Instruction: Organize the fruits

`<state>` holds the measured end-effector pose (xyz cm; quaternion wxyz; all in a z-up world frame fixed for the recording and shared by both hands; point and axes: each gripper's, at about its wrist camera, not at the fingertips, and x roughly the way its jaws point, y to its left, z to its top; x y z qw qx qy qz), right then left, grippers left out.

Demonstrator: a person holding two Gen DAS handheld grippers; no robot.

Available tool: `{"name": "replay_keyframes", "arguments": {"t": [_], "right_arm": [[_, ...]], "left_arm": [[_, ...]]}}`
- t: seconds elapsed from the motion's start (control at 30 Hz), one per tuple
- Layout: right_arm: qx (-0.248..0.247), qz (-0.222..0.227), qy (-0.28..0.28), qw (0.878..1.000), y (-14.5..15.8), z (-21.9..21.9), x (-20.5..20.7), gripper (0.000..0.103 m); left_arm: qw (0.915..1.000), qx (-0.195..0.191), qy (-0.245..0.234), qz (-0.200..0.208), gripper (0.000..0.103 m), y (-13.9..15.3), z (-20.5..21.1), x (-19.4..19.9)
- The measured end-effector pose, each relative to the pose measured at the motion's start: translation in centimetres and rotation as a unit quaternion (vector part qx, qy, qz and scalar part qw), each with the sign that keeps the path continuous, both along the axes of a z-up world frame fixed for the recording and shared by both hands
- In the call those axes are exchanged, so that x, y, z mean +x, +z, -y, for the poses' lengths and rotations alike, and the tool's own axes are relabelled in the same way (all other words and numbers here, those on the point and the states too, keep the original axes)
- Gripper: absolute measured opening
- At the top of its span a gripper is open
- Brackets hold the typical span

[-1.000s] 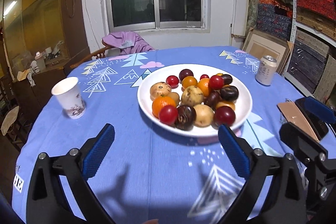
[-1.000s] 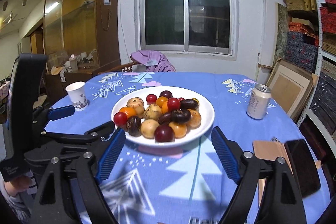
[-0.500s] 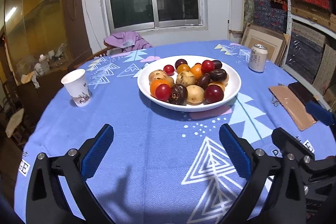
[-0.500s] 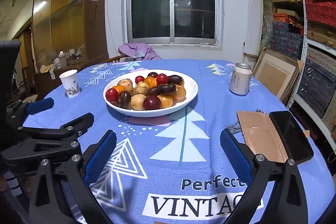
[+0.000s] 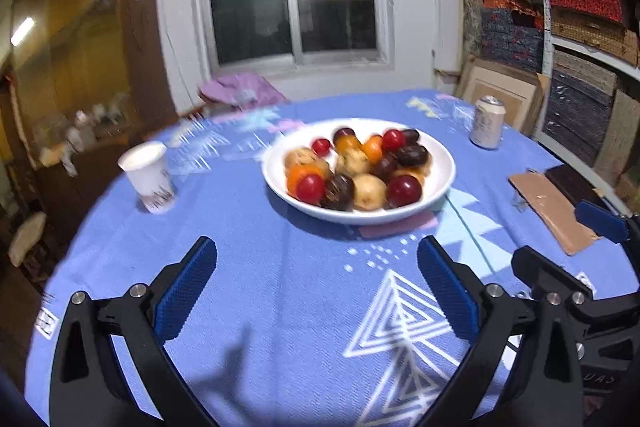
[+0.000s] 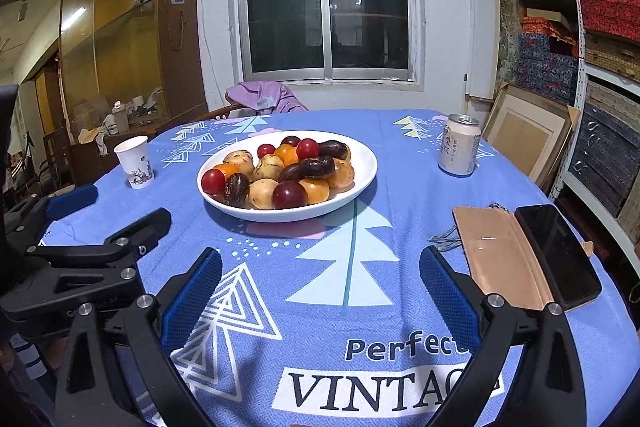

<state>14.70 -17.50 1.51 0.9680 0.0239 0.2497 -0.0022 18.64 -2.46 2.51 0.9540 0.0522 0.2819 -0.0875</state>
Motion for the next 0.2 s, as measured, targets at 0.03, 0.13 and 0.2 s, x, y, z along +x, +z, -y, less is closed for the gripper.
{"name": "replay_keyframes", "arguments": {"t": [0.03,0.13,0.2], "right_arm": [[-0.001,-0.001,-0.001,1.0,-0.03,-0.01,0.04,0.1],[-0.003,-0.003,0.0,1.0,-0.15,-0.07,0.1,0.1],[-0.003,-0.002,0.0,1.0,-0.13,-0.07,0.07,0.1]], "left_arm": [[1.0,-0.006,-0.001,-0.008,0.099,-0.16,-0.12,0.2],[1.0,0.004,0.003,-0.002,0.099,-0.21,0.03,0.22],[1.0,0.002,0.002,-0.001,0.099,-0.17,0.01,0.22]]}}
